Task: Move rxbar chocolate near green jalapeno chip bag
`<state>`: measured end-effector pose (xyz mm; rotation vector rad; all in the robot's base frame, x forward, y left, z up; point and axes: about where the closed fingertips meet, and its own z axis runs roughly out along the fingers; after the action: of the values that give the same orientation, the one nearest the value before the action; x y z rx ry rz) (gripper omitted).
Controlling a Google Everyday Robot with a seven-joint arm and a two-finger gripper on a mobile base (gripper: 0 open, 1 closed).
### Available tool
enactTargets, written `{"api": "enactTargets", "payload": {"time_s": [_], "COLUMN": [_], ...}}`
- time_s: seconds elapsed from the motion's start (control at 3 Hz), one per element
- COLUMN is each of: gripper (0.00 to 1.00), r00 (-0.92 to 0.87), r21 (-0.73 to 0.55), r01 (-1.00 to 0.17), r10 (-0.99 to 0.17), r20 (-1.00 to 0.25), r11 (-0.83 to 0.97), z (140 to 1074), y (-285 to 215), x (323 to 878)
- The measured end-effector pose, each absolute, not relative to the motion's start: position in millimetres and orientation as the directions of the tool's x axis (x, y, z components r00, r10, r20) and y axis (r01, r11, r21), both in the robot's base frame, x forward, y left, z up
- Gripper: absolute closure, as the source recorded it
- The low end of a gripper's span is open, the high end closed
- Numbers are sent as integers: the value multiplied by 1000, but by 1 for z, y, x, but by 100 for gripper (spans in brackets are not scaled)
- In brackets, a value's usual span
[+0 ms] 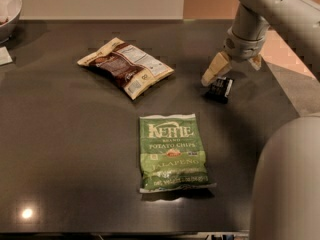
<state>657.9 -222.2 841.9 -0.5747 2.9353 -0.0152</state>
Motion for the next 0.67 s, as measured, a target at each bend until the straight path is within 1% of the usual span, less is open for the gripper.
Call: {"api": "enactTargets", "payload": {"time_s": [0.67], "gripper": [0], "r00": [-946], "r21": [-32], "r01": [-301], "r10": [-303], "r20": [-112], "r11": [953], "z": [822], "y": [-214], "x": [668]}}
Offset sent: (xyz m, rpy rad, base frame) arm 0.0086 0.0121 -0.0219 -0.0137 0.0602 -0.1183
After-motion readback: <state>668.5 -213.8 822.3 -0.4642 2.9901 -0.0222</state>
